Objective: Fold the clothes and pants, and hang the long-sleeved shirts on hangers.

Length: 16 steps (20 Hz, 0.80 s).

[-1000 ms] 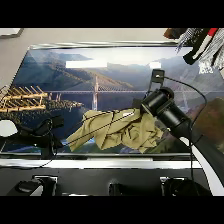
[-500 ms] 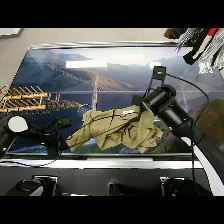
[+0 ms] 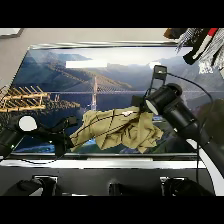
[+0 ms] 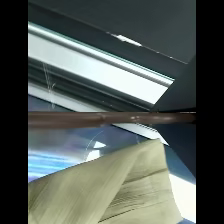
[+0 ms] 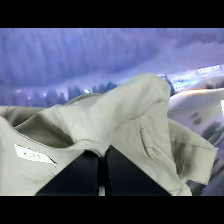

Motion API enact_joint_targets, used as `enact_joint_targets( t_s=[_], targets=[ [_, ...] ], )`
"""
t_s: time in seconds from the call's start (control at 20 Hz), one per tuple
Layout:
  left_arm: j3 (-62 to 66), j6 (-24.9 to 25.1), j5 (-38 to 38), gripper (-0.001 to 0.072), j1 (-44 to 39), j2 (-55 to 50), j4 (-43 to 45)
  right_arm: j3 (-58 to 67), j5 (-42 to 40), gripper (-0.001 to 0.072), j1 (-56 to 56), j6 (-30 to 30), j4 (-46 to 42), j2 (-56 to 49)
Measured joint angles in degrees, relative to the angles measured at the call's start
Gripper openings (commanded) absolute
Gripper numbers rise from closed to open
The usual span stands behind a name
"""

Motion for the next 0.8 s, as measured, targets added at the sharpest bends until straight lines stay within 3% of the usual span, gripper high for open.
enact_joint_targets(
  t_s=[0.55, 0.8],
  targets=[
    [8.28, -13.27, 7.3, 0.0014, -9.46, -8.76, 0.07, 0.55, 3.23, 0.003, 0.0, -1.36, 1.9, 6.93],
    [12.61, -15.41, 7.89, 0.0014, -12.9, -11.76, 0.07, 2.38, 4.52, 0.003, 0.02, -2.4, 1.33, 7.8]
  ],
)
